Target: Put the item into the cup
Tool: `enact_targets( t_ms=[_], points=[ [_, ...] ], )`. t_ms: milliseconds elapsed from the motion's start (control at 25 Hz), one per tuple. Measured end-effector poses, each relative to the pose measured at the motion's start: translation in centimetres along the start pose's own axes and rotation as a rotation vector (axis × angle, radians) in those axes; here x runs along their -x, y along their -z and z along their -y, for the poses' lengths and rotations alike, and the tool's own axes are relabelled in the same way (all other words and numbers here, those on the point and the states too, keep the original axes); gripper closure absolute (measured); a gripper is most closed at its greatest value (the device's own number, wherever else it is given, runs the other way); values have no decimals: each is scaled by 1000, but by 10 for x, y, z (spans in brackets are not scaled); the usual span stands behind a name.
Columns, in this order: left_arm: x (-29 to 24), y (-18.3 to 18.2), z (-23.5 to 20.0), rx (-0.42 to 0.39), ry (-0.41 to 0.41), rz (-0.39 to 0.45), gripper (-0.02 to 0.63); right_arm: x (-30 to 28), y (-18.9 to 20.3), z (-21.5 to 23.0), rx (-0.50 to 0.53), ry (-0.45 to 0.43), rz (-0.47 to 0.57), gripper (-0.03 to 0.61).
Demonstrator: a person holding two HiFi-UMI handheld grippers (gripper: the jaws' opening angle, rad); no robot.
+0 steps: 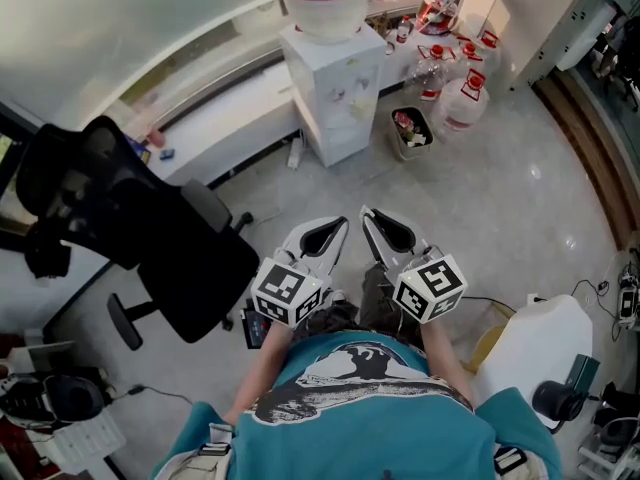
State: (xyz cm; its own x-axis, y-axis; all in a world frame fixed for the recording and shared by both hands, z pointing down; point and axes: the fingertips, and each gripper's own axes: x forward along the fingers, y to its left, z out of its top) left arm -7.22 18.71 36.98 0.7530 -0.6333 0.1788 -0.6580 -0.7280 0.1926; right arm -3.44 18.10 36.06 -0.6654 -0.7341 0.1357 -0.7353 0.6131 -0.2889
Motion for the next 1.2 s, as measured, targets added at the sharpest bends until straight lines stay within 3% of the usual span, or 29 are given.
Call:
enact_targets(
  t_ms=[320, 1200],
  points=[
    [-36, -4, -26, 22, -19, -7, 606, -19, -6, 40, -26, -3, -9, 534],
    [-219, -44, -108, 42, -164, -64, 603, -109, -67, 227, -58, -138, -59, 534]
  ],
)
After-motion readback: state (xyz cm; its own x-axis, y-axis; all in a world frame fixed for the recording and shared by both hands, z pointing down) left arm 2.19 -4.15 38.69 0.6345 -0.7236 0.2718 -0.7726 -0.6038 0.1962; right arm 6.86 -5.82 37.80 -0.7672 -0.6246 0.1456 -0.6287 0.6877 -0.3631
